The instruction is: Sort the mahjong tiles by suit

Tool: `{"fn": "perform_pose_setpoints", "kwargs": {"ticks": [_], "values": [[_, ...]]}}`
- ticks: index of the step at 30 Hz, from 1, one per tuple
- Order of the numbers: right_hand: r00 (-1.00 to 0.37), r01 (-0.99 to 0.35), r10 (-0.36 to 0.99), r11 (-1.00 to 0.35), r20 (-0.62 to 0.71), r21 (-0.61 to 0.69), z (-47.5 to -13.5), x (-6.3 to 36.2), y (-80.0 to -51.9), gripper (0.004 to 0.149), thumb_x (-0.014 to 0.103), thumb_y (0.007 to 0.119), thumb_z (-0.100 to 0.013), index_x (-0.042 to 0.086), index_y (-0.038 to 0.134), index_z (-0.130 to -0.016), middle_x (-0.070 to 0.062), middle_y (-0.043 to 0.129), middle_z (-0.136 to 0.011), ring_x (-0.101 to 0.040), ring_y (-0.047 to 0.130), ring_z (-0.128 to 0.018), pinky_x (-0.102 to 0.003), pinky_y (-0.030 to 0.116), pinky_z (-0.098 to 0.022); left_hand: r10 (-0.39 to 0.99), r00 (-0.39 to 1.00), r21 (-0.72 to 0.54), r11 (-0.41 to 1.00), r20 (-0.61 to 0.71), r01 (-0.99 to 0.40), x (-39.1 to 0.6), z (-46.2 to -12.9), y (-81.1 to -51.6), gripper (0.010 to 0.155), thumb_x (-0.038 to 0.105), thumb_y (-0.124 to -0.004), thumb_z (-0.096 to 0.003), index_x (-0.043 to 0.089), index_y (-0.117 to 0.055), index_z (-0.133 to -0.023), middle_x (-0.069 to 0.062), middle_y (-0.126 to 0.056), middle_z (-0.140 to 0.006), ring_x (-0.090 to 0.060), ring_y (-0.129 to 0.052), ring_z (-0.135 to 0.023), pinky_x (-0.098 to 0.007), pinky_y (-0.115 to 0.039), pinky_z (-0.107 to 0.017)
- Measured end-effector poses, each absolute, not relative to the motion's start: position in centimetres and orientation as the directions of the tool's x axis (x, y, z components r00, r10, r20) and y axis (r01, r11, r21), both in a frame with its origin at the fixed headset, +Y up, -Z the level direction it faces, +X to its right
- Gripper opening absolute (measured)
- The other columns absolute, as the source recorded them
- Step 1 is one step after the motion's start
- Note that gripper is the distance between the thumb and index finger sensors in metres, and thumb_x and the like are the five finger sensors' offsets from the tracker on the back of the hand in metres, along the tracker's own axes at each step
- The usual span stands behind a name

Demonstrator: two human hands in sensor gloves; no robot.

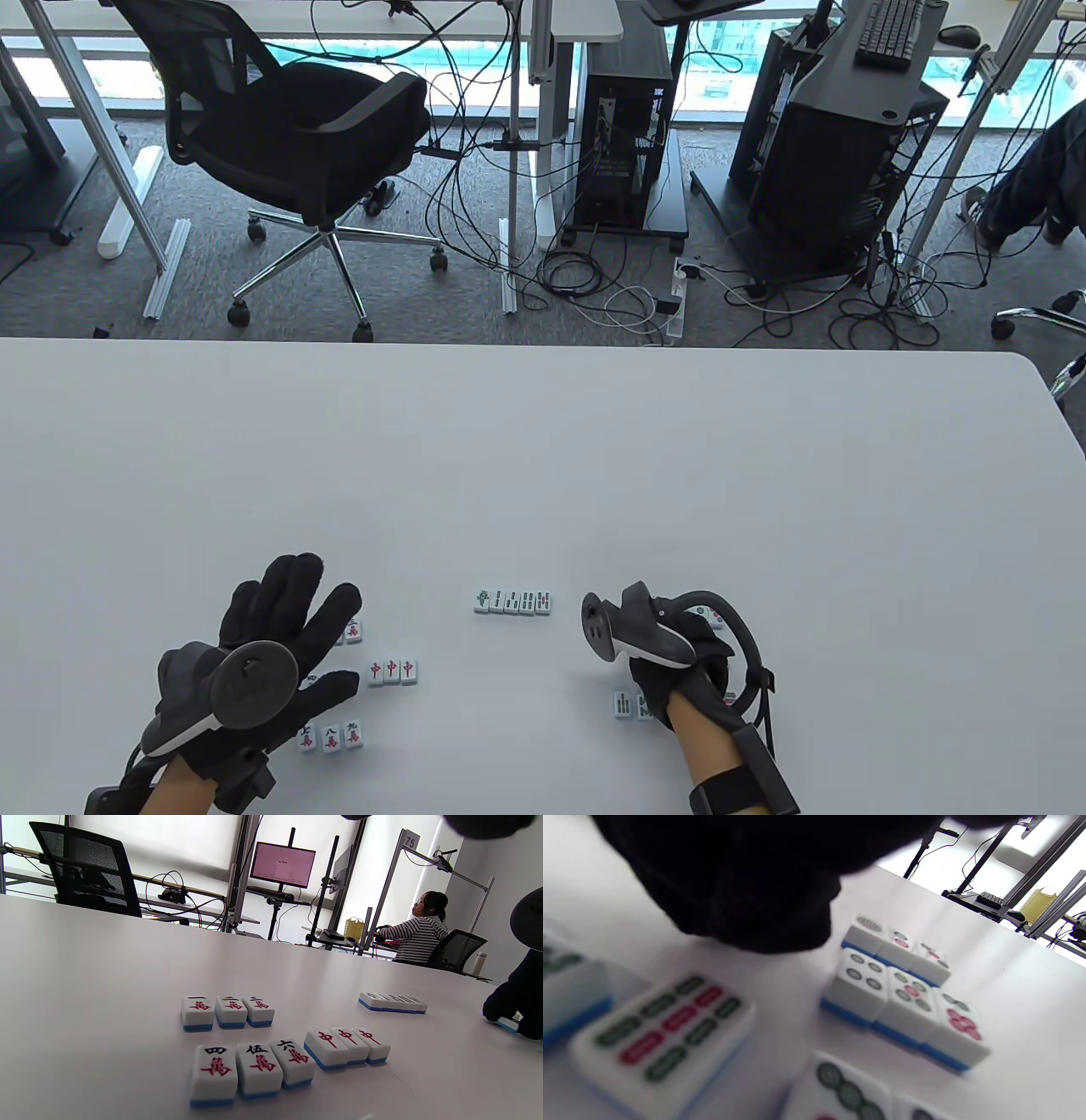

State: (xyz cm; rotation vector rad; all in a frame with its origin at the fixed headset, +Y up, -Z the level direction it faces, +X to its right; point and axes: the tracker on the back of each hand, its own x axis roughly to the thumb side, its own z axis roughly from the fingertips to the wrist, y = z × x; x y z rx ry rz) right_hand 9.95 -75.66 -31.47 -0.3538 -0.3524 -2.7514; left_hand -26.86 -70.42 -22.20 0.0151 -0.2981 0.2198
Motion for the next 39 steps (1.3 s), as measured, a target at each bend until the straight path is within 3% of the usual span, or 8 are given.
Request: {"fn": "perform_pose_setpoints", "kwargs": {"ticks": [3, 7, 13, 25, 35, 39], "values": [[-0.923, 0.277, -0.244, -0.958, 0.298, 0.071, -31.9, 8.3, -75.1, 0.057, 0.035, 0.087, -0.034, 0.006, 0.080, -0.082, -0.001, 0.098, -0.034, -0.008, 0.087, -0.005, -0.028, 0.082, -0.004, 0.213, 0.932, -0.018, 0.976, 0.293, -0.217, -26.9, -22.2, -70.4, 0.081, 0.071, -0.064, -0.0365, 0.044, -0.033, -0.107, 0.013, 0.002, -0.113, -0.021, -0.004, -0.114, -0.058, -0.018, -0.082], [-0.901, 0.290, -0.285, -0.956, 0.327, -0.037, -32.5, 6.0, -75.0, 0.057, 0.035, 0.087, -0.034, 0.006, 0.080, -0.082, 0.000, 0.098, -0.034, -0.007, 0.088, -0.006, -0.028, 0.082, -0.005, 0.216, 0.932, -0.020, 0.975, 0.292, -0.220, -26.9, -22.2, -70.4, 0.081, 0.071, -0.064, -0.0364, 0.044, -0.033, -0.107, 0.013, 0.002, -0.113, -0.021, -0.005, -0.114, -0.058, -0.018, -0.082], [-0.903, 0.291, -0.257, -0.955, 0.343, 0.051, -33.9, 3.7, -75.6, 0.057, 0.035, 0.086, -0.034, 0.007, 0.079, -0.083, -0.001, 0.098, -0.036, -0.008, 0.088, -0.007, -0.028, 0.083, -0.006, 0.223, 0.930, -0.017, 0.973, 0.294, -0.228, -27.0, -22.2, -70.4, 0.081, 0.071, -0.064, -0.0365, 0.044, -0.033, -0.107, 0.013, 0.002, -0.113, -0.021, -0.004, -0.114, -0.058, -0.018, -0.082], [-0.900, 0.275, -0.225, -0.958, 0.373, 0.084, -34.7, 2.2, -76.5, 0.055, 0.034, 0.085, -0.036, 0.009, 0.079, -0.084, -0.001, 0.098, -0.038, -0.008, 0.089, -0.009, -0.028, 0.083, -0.008, 0.233, 0.928, -0.020, 0.971, 0.292, -0.237, -27.1, -22.3, -70.5, 0.081, 0.071, -0.064, -0.0366, 0.044, -0.033, -0.107, 0.013, 0.002, -0.113, -0.021, -0.005, -0.114, -0.058, -0.018, -0.082], [-0.899, 0.221, -0.196, -0.975, 0.391, 0.018, -32.9, 4.2, -74.2, 0.060, 0.036, 0.083, -0.037, 0.010, 0.073, -0.090, -0.002, 0.099, -0.040, -0.009, 0.090, -0.011, -0.028, 0.084, -0.009, 0.227, 0.929, -0.024, 0.973, 0.293, -0.230, -27.1, -22.3, -70.5, 0.081, 0.071, -0.064, -0.0366, 0.044, -0.033, -0.107, 0.013, 0.002, -0.113, -0.021, -0.005, -0.114, -0.058, -0.018, -0.082], [-0.900, 0.231, -0.190, -0.971, 0.393, 0.060, -31.3, 6.2, -73.5, 0.059, 0.037, 0.082, -0.037, 0.010, 0.075, -0.089, -0.001, 0.099, -0.039, -0.008, 0.089, -0.010, -0.028, 0.084, -0.008, 0.223, 0.930, -0.026, 0.974, 0.293, -0.225, -27.0, -22.3, -70.6, 0.081, 0.071, -0.064, -0.0365, 0.044, -0.033, -0.107, 0.013, 0.002, -0.113, -0.021, -0.005, -0.114, -0.058, -0.018, -0.082]]}}
